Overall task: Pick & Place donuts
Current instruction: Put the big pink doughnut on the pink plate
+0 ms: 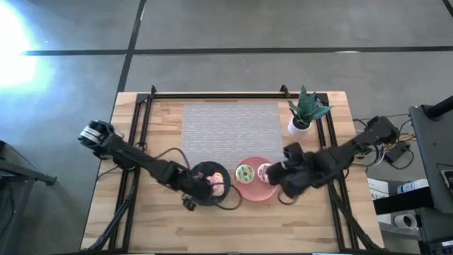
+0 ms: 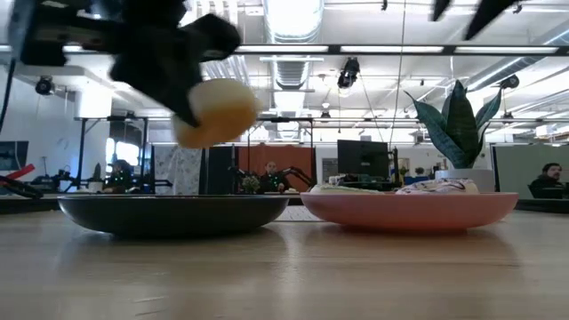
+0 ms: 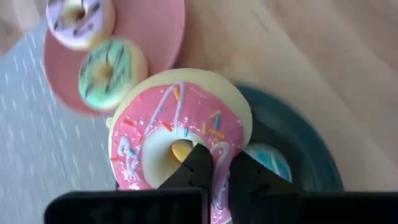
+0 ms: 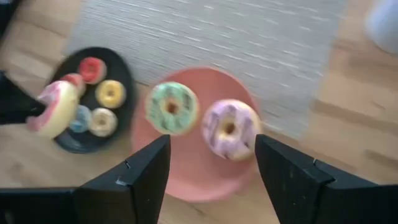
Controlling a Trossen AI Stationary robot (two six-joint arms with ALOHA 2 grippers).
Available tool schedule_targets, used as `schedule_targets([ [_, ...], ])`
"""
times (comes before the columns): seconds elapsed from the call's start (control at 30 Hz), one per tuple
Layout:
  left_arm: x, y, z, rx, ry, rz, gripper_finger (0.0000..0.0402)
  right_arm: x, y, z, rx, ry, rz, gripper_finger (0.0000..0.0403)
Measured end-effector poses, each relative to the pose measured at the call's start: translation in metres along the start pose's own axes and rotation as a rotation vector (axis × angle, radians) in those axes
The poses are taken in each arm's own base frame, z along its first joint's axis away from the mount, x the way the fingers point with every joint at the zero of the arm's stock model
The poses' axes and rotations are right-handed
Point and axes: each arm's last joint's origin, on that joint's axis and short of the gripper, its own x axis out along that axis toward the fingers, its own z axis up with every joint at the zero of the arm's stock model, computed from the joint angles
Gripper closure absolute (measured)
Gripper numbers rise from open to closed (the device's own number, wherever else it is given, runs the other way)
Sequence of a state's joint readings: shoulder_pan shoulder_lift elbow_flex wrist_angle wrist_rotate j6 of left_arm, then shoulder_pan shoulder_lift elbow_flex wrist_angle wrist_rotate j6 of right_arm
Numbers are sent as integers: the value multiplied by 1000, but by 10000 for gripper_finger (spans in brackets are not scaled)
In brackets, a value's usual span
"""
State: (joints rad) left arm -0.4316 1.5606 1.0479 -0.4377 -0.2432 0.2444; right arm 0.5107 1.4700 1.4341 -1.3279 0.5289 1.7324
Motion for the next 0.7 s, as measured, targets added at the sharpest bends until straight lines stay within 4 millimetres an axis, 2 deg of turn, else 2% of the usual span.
schedule_targets([
  [0.17,21,9,37,4,-19,1,399,-13,-17,-18,25,-28,-77,177],
  [0.43,65,34,101,-72,-72,13,399,-35,-38,-27,-69,-24,-62,179],
  [0.57,91,51,121,-140,-54,33,399,-43,-49,-27,-104,-45,-13,180],
  [0.7,119,65,126,-196,4,56,399,-45,-59,-25,-115,-46,8,179],
])
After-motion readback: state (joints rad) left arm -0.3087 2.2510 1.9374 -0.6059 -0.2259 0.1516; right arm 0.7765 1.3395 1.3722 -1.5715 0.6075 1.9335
